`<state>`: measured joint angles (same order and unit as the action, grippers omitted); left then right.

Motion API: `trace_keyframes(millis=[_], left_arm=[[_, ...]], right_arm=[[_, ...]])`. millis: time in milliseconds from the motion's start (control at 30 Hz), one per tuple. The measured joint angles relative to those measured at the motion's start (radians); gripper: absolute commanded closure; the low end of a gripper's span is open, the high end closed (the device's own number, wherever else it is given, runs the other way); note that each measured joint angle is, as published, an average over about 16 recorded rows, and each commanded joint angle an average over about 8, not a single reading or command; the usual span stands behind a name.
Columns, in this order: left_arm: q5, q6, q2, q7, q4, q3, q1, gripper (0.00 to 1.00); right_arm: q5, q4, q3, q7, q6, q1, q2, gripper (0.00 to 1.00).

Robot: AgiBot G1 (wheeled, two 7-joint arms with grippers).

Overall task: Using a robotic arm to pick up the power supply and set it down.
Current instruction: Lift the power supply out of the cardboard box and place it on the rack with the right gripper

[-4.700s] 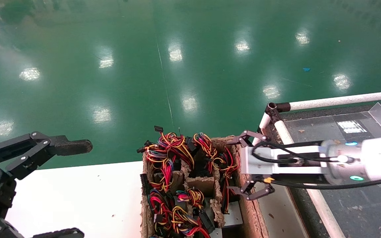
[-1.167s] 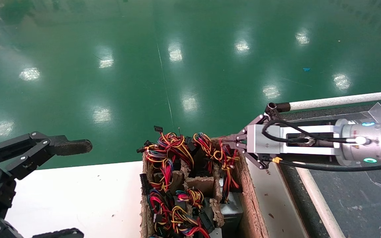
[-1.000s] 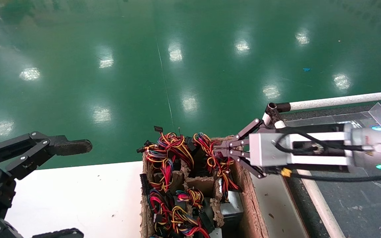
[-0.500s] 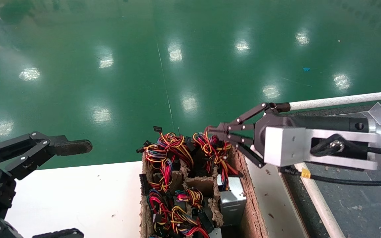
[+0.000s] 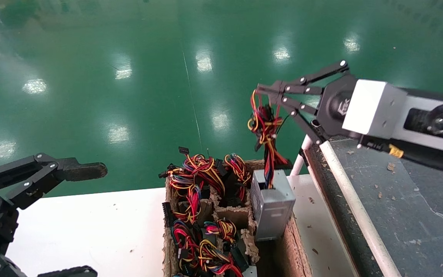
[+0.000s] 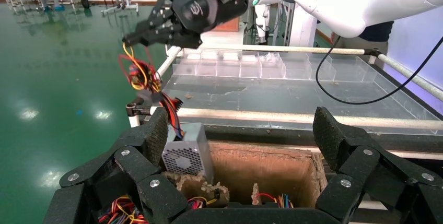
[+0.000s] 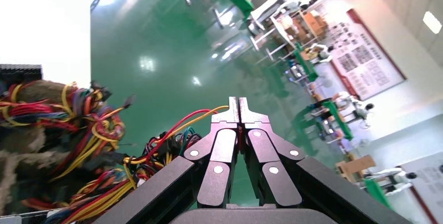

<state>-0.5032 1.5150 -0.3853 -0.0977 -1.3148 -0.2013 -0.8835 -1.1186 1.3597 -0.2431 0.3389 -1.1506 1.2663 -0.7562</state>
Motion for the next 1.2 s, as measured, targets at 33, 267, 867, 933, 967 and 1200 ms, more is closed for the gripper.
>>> trace_keyframes(millis=[33,267,867,933,967,1200], left_arm=[[0.0,0.0,0.0,0.0,0.0,0.0,0.0,0.0],[0.001,-0.001,0.001,0.001,0.0,-0.002,0.0,0.0],[0.004,-0.002,0.003,0.004,0.0,-0.007,-0.002,0.0],[0.005,-0.002,0.003,0.004,0.0,-0.007,-0.002,0.0],[0.005,-0.002,0.003,0.004,0.0,-0.007,-0.002,0.0],[0.006,-0.003,0.004,0.005,0.0,-0.009,-0.002,0.0]], right_arm=[[0.005,0.0,0.006,0.002,0.003,0.003,0.001,1.0],[0.026,-0.001,0.042,0.013,0.023,0.03,0.018,1.0],[-0.049,-0.006,0.088,-0.005,0.146,0.089,0.076,1.0],[-0.068,-0.007,0.092,-0.013,0.168,0.086,0.089,1.0],[-0.078,-0.007,0.095,-0.018,0.181,0.084,0.096,1.0],[-0.157,-0.008,0.114,-0.064,0.278,0.047,0.161,1.0]])
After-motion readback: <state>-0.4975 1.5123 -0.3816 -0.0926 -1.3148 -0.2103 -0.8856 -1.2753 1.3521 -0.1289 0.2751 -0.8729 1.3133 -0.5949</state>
